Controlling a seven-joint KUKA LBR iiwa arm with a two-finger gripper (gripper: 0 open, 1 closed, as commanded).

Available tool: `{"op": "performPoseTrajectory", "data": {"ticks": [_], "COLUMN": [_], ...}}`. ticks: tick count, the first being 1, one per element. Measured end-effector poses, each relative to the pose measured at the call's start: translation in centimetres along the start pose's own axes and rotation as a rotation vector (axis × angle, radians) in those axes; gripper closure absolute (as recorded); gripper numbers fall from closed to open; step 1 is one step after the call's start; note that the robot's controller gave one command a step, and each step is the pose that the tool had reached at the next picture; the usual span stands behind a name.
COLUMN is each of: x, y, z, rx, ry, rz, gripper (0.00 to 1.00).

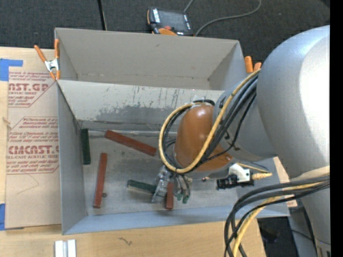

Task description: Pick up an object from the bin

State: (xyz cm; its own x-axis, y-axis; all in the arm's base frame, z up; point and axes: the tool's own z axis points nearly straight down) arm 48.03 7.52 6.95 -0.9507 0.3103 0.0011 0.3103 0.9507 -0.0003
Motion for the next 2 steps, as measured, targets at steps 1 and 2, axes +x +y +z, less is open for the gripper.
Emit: {"op": "performPoseTrajectory", "data": {"ticks": [1, 2], "x": [-0.7, -0.4], "y": [1.0, 1.6], "z": [-11.7, -18.7], "rx": [-0.005, -0.005], "ry": [-0.008, -0.009], "rz": [-0.080, -0.086], "gripper": [1.00, 1.00]}}
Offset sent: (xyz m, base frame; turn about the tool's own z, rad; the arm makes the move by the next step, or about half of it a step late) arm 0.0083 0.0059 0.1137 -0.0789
